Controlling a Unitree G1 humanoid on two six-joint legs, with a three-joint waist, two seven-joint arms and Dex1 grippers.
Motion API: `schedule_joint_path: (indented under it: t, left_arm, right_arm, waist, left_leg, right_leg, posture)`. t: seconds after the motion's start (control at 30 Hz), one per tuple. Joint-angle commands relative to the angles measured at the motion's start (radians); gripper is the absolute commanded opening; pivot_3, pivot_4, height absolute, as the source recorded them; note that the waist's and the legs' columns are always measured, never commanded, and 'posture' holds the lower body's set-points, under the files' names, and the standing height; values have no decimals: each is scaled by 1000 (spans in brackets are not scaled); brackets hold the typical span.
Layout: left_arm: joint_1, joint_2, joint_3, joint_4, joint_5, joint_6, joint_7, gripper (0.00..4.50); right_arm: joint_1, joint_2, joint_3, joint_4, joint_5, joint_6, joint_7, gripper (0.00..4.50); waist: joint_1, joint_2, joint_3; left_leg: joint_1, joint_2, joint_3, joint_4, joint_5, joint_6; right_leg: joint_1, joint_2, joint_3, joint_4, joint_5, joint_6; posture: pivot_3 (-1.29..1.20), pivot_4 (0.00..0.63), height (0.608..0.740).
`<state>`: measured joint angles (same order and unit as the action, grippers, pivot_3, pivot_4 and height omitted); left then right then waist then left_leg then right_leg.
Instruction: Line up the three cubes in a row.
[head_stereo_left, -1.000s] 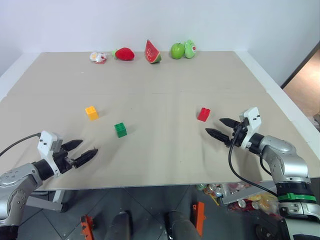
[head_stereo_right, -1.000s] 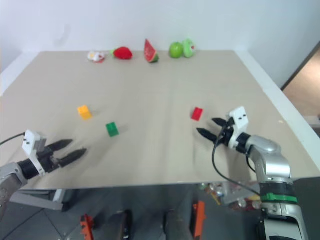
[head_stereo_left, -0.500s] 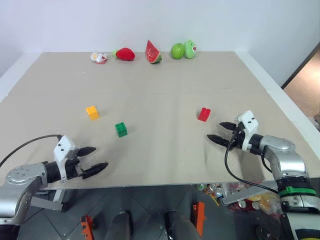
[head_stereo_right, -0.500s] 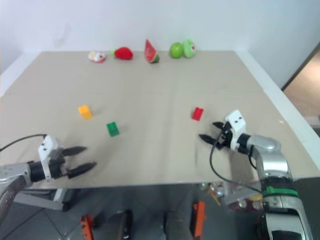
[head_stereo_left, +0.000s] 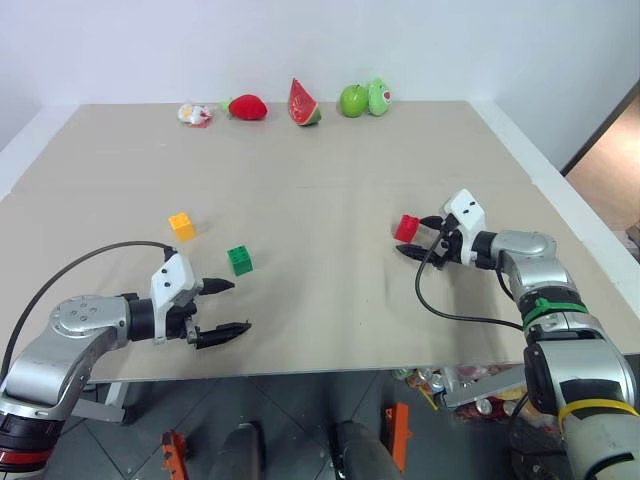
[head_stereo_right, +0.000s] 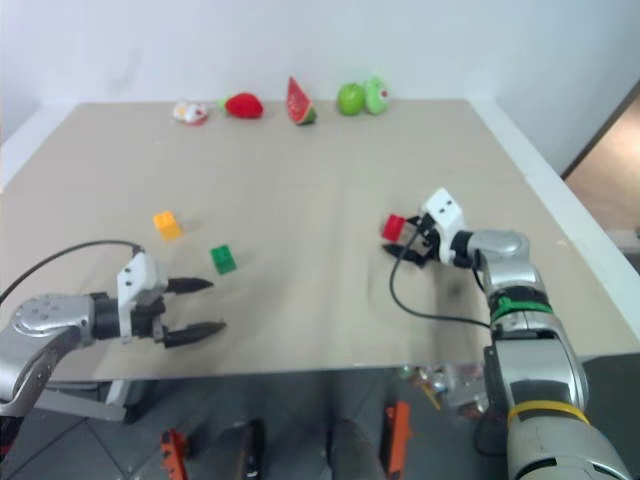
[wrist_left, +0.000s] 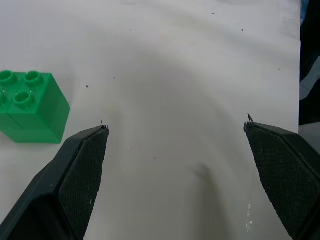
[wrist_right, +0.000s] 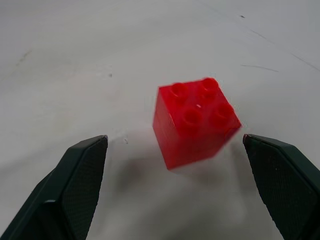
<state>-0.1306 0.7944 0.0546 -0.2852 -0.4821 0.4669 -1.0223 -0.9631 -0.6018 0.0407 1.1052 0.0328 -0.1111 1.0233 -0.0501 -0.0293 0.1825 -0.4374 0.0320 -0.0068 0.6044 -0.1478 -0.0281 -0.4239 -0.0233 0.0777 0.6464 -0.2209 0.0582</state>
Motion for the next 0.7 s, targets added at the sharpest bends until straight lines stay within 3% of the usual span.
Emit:
schedule_joint_path:
  t: [0.03,0.37,0.47,0.7]
  left_arm:
    - [-6,-7,26,-37,-20,5,16,4475]
    - [49,-18,64,-93,-48,25,74,4475]
    - [54,-17,80,-97,-56,28,81,4500]
    - [43,-24,131,-80,-119,32,56,4500]
  right_arm:
    - [-58,8,-6,40,-19,-36,-8,4500]
    - [-98,33,-18,89,-37,-59,6,4500]
    - [-100,35,-22,94,-35,-59,12,3691]
    - [-90,43,-33,80,-23,-52,55,1331]
  waist:
    - [0,0,0]
    - [0,0,0]
    - [0,0,0]
    - [-1,0,0]
  left_leg:
    - [0,0,0,0,0,0]
    - [0,0,0,1,0,0]
    - [0,0,0,1,0,0]
    - [1,0,0,1,0,0]
  right_leg:
    - [0,0,0,0,0,0]
    - [0,0,0,1,1,0]
    - [0,0,0,1,1,0]
    - [1,1,0,1,1,0]
  posture:
    - [0,150,740]
    - [0,150,740]
    - [0,150,740]
    - [0,150,740]
